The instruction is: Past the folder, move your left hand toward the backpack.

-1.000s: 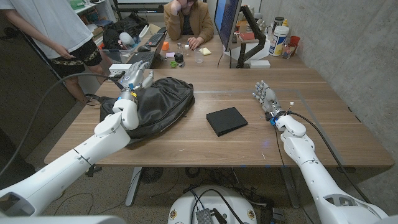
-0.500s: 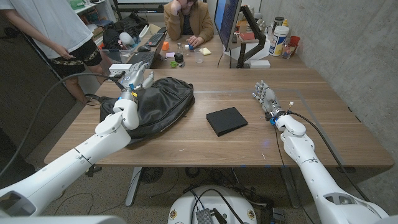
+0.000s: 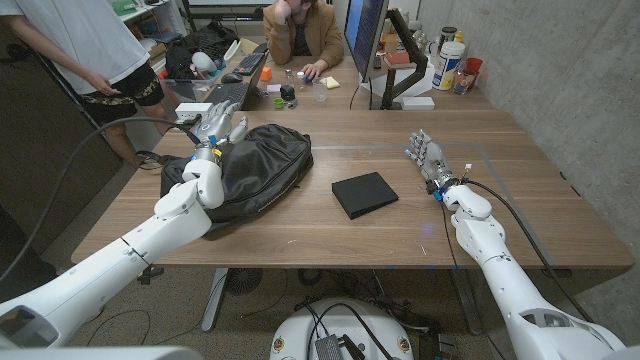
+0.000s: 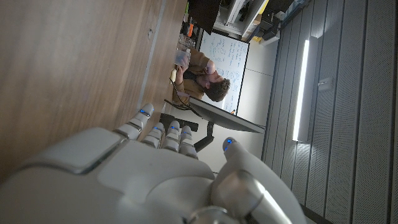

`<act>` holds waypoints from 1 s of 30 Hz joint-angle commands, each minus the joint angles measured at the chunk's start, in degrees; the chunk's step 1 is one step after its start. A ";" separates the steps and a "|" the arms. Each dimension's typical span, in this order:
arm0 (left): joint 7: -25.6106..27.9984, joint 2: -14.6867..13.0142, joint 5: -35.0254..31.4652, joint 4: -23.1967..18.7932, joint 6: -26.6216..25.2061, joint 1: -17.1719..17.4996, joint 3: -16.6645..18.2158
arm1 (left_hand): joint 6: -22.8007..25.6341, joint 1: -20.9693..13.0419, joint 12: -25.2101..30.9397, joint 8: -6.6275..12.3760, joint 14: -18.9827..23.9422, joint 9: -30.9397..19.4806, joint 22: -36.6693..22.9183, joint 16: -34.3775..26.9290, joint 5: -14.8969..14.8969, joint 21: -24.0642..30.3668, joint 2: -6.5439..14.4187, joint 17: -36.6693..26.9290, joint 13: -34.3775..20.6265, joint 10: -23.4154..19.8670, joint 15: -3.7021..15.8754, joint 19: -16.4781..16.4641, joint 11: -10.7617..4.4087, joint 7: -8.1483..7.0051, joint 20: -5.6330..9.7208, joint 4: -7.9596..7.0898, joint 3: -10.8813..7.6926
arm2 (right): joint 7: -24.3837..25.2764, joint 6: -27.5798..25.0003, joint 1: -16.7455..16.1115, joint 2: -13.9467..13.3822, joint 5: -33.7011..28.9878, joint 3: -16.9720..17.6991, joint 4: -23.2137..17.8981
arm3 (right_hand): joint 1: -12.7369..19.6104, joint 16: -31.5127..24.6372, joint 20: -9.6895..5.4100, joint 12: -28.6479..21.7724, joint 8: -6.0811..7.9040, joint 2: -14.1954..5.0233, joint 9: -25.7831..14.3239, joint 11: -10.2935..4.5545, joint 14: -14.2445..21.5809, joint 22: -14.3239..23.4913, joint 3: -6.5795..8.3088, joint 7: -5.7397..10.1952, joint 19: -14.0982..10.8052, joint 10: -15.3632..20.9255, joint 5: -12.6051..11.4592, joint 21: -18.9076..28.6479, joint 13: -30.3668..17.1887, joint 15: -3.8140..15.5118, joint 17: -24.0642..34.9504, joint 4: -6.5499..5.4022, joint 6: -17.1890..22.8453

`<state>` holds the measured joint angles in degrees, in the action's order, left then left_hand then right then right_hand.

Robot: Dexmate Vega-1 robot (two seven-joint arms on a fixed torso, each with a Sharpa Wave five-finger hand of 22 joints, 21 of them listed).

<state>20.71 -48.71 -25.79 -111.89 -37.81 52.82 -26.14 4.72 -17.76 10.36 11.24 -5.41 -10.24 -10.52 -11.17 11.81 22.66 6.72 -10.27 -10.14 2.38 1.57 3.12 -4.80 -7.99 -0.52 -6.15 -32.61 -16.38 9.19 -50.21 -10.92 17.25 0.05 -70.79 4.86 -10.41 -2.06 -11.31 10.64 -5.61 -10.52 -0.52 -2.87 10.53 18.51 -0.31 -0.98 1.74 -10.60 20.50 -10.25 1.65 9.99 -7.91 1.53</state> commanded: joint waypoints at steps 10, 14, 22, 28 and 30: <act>-0.28 -0.29 0.41 0.30 -0.94 0.05 -0.26 | 0.31 -0.91 0.06 -0.14 0.08 -0.19 -0.34 -0.31 -0.18 -0.25 0.02 -0.08 -0.17 -0.34 -0.32 -0.24 -0.27 -0.11 -0.33 0.01 0.31 | 0.23 -0.24 -0.52 -0.01 -0.12 0.03 -0.77 | 0.59 -0.22 -2.41 -0.40 0.30 -3.68 -0.11 0.26 -0.24 0.10 -0.13 0.11 -0.31 0.47 -0.42 -0.10 -0.14 -0.57 0.14 -0.02 0.51; -0.29 -0.39 0.62 0.34 -0.99 0.16 -0.21 | -0.03 -0.95 -0.06 -0.28 -0.30 -0.20 -0.35 -0.18 -0.18 -0.55 0.14 -0.11 -0.17 0.00 -0.37 0.22 -0.15 -0.10 -0.36 -0.10 0.38 | 0.26 -0.32 -0.60 0.00 -0.13 0.00 -0.91 | 0.59 -0.22 -2.42 -0.39 0.30 -3.68 -0.11 0.15 -0.24 0.10 -0.15 0.11 -0.32 0.45 -0.42 -0.13 -0.14 -0.54 0.15 -0.02 0.50; -0.23 -0.49 0.95 0.49 -1.19 0.32 -0.20 | 0.27 -1.13 0.09 -0.18 0.04 -0.20 -0.37 -0.32 -0.17 -0.58 0.13 -0.10 -0.17 -0.38 -0.34 -0.30 -0.37 -0.03 -0.34 -0.14 0.54 | 0.34 -0.24 -0.56 0.01 -0.23 -0.10 -0.90 | 0.58 -0.21 -2.42 -0.40 0.30 -3.70 -0.11 0.24 -0.25 0.10 -0.16 0.10 -0.34 0.50 -0.42 -0.20 -0.14 -0.54 0.15 -0.03 0.51; -0.17 -0.58 1.07 0.56 -1.30 0.33 -0.28 | 0.27 -1.19 0.08 -0.19 0.03 -0.20 -0.36 -0.30 -0.17 -0.61 0.09 -0.09 -0.17 -0.38 -0.29 -0.35 -0.36 -0.06 -0.41 -0.11 0.58 | 0.46 -0.40 -0.67 0.02 -0.25 -0.13 -1.09 | 0.60 -0.21 -2.43 -0.39 0.30 -3.73 -0.11 0.17 -0.26 0.10 -0.15 0.12 -0.36 0.46 -0.43 -0.25 -0.14 -0.49 0.15 -0.03 0.52; -0.23 -0.65 1.09 0.55 -1.32 0.31 -0.34 | 0.28 -1.21 0.08 -0.19 0.03 -0.20 -0.36 -0.30 -0.17 -0.63 0.09 -0.09 -0.17 -0.40 -0.36 -0.36 -0.37 -0.06 -0.41 -0.11 0.59 | 0.47 -0.41 -0.75 0.00 -0.24 -0.11 -1.20 | 0.61 -0.21 -2.44 -0.39 0.30 -3.73 -0.11 0.16 -0.25 0.11 -0.15 0.12 -0.37 0.46 -0.43 -0.26 -0.14 -0.49 0.14 -0.03 0.52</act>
<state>20.47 -49.17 -24.99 -111.45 -38.90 53.05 -26.34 4.71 -18.29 10.36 11.22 -5.41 -10.24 -10.81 -11.17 11.81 22.23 6.80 -10.26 -10.14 2.38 1.57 2.79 -4.80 -7.99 -0.84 -6.25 -32.22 -16.08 8.97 -50.73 -10.91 17.08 0.02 -71.62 4.86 -10.41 -2.05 -11.31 10.64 -5.61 -10.52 -0.51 -2.87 10.52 18.51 -0.31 -0.97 1.74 -10.82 20.50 -10.25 1.65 9.99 -7.91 1.53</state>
